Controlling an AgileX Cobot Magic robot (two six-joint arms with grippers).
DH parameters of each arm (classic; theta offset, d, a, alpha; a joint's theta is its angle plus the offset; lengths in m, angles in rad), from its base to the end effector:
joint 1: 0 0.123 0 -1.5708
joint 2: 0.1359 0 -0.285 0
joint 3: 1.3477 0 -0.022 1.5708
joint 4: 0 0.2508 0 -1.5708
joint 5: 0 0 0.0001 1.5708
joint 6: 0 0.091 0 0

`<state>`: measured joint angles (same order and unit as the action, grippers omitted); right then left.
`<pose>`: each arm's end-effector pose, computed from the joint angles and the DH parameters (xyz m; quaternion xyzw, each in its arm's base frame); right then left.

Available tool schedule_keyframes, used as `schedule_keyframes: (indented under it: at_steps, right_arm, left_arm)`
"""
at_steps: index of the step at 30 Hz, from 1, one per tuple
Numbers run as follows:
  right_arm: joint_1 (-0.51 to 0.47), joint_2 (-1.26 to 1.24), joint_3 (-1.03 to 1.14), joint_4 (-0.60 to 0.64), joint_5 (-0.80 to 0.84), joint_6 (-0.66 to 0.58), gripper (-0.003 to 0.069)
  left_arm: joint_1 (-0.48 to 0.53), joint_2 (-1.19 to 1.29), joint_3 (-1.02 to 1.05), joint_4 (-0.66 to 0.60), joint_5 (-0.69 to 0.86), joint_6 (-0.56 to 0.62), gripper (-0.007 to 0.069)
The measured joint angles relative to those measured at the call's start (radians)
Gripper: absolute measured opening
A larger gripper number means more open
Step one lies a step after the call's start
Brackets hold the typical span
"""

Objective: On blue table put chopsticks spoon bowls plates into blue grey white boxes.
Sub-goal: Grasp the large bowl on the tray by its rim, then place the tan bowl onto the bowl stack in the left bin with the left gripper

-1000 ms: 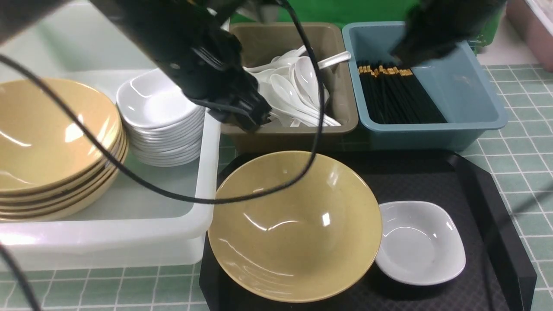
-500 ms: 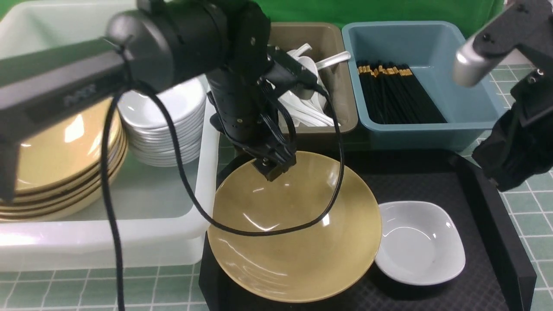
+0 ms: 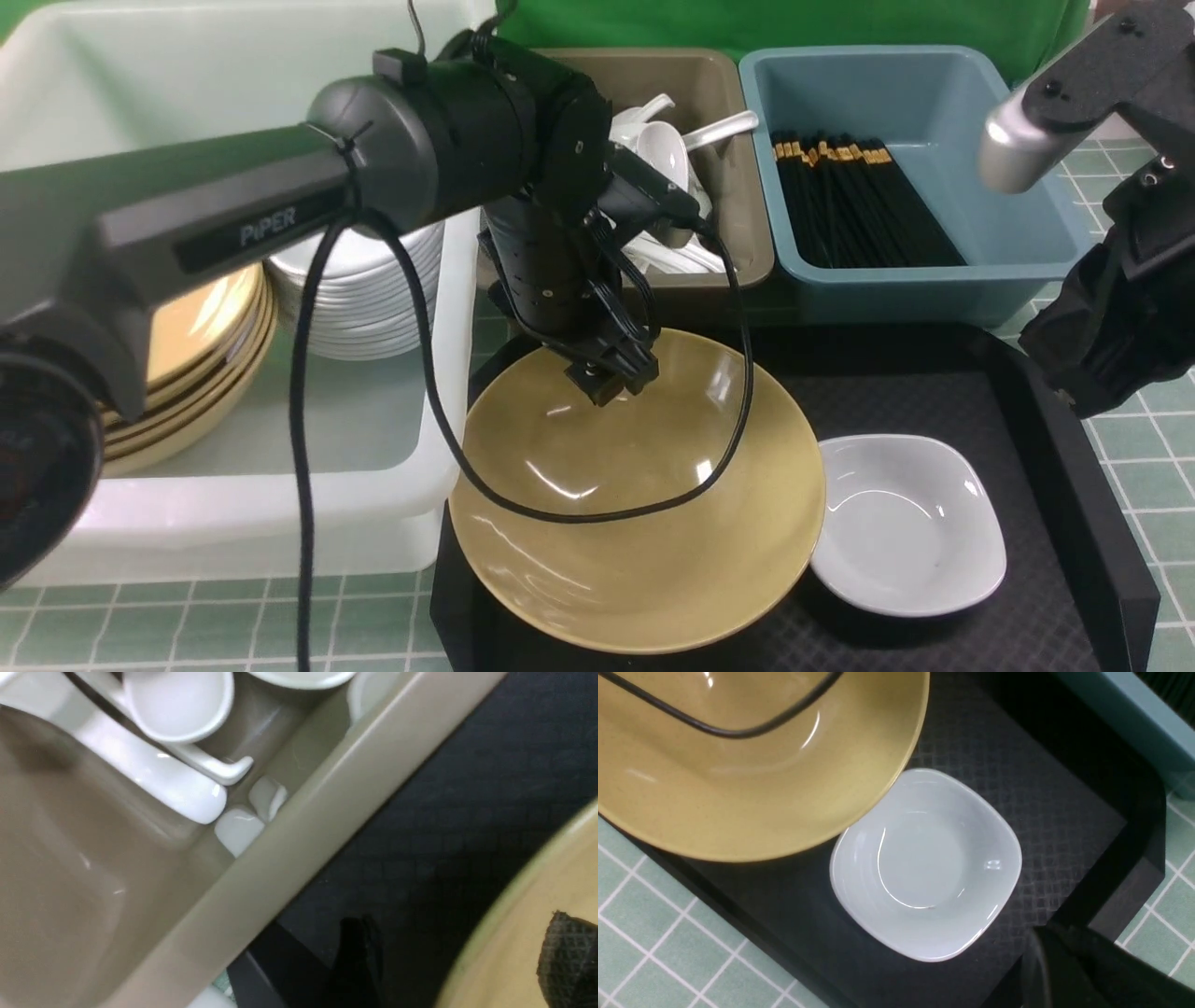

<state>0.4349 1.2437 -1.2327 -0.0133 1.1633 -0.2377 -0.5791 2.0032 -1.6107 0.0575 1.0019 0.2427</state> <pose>0.2149 0.0986 0.3632 -0.3214 0.9161 0.0170 0.2390 0.3563 -0.2277 0.2210 0.4070 0.9036 0.0037 0.1339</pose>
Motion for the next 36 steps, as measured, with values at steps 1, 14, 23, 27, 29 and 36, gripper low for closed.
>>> schedule_keyframes:
  at_steps: [1,14,23,27,29,36]
  right_arm:
    - [0.0,0.0,0.0,0.0,-0.001,0.0,0.0084]
    - [0.0,0.0,0.0,0.001,-0.044,-0.028,0.0086]
    - [0.135,0.0,-0.109,0.019,-0.044,-0.056,0.0087]
    - [0.243,-0.001,-0.202,0.022,-0.044,-0.058,0.0087]
    - [0.284,-0.001,-0.233,0.023,-0.044,-0.058,0.0087]
    - [0.42,0.005,-0.318,0.023,-0.085,-0.058,0.0087]
  left_arm:
    - [0.0,0.004,0.0,-0.005,0.0,0.0,0.0399]
    - [0.001,-0.02,-0.004,-0.182,0.1,-0.008,0.0054]
    - [0.013,-0.226,-0.004,-0.193,0.132,-0.027,0.0008]
    - [0.104,-0.328,-0.003,-0.301,0.155,-0.028,0.0006]
    - [0.147,-0.36,-0.001,-0.346,0.165,-0.027,0.0006]
    - [0.4,-0.571,0.068,-0.439,0.202,-0.003,0.0006]
